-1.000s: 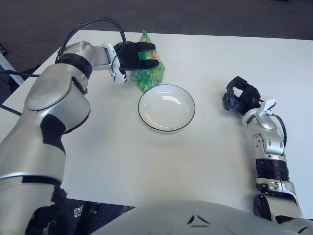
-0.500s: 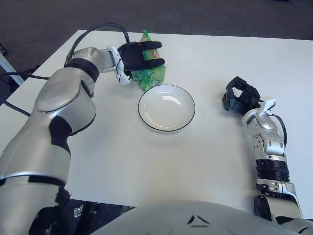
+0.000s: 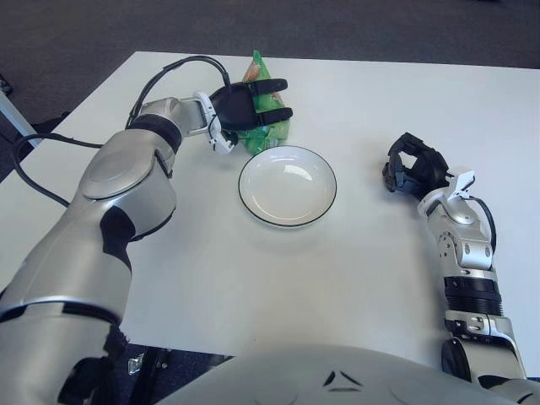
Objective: Put the snack into the plate.
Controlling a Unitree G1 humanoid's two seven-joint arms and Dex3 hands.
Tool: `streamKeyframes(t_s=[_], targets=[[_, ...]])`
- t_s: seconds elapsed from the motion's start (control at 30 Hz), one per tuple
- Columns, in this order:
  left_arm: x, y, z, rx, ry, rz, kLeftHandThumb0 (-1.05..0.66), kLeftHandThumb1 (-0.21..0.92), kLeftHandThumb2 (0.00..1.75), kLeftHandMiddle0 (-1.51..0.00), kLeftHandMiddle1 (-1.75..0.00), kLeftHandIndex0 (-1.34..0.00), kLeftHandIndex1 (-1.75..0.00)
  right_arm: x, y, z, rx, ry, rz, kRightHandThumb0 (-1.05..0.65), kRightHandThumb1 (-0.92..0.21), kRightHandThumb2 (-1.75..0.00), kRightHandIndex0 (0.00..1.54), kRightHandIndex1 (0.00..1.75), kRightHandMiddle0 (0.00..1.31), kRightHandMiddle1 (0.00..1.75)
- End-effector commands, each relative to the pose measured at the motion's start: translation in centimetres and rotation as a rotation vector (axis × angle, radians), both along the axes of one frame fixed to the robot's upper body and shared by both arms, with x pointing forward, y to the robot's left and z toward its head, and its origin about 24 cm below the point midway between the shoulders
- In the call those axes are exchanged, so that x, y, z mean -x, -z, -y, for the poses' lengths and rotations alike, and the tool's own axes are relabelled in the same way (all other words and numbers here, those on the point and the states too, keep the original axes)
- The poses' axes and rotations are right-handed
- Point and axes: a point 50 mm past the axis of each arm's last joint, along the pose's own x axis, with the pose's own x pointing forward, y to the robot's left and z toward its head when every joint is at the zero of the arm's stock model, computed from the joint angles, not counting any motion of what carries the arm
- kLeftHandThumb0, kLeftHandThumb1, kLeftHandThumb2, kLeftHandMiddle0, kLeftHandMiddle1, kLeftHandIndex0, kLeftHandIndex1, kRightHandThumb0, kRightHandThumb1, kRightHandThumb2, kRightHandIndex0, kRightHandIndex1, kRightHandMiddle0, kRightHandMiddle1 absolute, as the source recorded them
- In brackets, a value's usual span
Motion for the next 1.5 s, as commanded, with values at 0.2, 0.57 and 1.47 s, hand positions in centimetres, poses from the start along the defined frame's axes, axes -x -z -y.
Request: streamKeyframes(t_s=[0.2, 0.57, 1.47], targets=[[0.1, 1.1, 0.1, -0.027, -0.035, -0.068, -1.00, 0.92, 0.15, 0.00, 0.00, 0.00, 0.00, 1.4, 3.1, -0.1, 0.002, -0.019, -0.178, -0.46, -0.39, -1.23, 1.26, 1.75, 0.56, 1.75], [0.2, 2.9, -0.1, 0.077, -0.181, -0.175, -0.97, 0.87, 0.13, 0.00, 0.00, 0.00, 0.00, 1.6, 3.0, -0.4, 0.009, -0.041, -0.174, -0.46, -0.40, -1.22, 1.26, 1.75, 0.55, 1.75], [0.0, 3.7, -0.1, 0.252, -0.395, -0.408, 0.00, 0.41, 1.00, -0.47, -1.42, -0.24, -1.62, 1.7, 2.8, -0.6, 0.000, -0.066, -0.172, -0.45, -0.41, -1.20, 1.26, 1.75, 0.54, 1.75]])
